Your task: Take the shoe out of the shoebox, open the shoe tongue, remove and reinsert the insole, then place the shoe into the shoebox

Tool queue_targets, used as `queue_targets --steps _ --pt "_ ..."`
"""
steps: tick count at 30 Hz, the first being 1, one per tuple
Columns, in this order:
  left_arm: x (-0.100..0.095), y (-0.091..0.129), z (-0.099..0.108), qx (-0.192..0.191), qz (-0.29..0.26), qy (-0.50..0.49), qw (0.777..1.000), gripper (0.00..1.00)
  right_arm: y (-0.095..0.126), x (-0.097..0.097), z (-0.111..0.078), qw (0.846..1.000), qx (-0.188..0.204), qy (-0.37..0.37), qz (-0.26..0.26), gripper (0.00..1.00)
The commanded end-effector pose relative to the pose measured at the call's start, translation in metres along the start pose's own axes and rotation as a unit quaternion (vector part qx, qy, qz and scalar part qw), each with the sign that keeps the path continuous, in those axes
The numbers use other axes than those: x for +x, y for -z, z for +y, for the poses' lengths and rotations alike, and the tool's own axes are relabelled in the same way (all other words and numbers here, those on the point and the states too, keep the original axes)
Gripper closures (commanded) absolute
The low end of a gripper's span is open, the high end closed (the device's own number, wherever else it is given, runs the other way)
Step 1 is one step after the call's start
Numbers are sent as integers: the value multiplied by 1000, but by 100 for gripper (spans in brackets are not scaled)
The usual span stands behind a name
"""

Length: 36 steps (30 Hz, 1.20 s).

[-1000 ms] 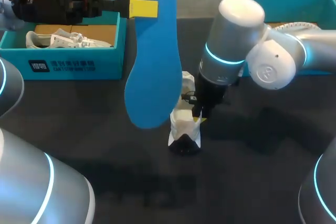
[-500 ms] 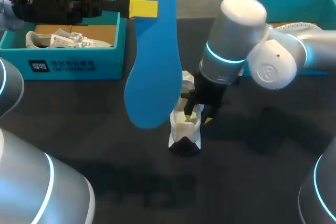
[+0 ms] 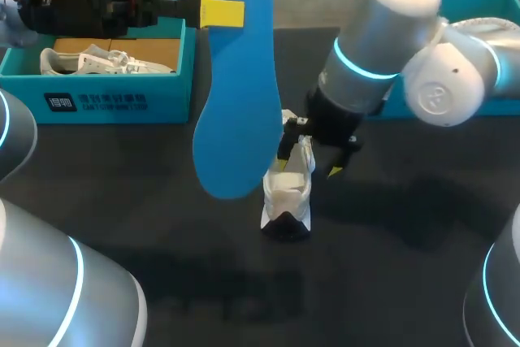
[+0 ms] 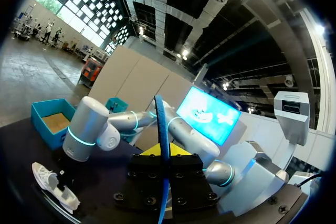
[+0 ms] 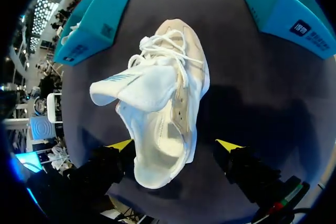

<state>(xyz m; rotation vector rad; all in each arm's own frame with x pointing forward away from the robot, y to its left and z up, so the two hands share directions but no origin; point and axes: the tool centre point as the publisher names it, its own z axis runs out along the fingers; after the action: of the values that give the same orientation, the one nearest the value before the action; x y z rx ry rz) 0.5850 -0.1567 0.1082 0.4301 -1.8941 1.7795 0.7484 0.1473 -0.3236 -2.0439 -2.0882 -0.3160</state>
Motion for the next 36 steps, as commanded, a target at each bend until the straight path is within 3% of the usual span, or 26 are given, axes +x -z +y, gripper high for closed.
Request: queue_targets --steps 1,15,28,36 --pt "-1 -1 0 -2 -1 0 1000 100 25 -14 -8 999 -12 7 32 0" --pt "-1 -1 0 -2 -1 0 1000 100 64 -22 0 989 -31 31 141 0" --pt "-1 -1 0 -2 -1 0 1000 100 72 -19 15 970 -44 42 235 0" --pt "-1 -1 0 -2 -1 0 1000 100 80 -12 13 956 -66 53 280 0"
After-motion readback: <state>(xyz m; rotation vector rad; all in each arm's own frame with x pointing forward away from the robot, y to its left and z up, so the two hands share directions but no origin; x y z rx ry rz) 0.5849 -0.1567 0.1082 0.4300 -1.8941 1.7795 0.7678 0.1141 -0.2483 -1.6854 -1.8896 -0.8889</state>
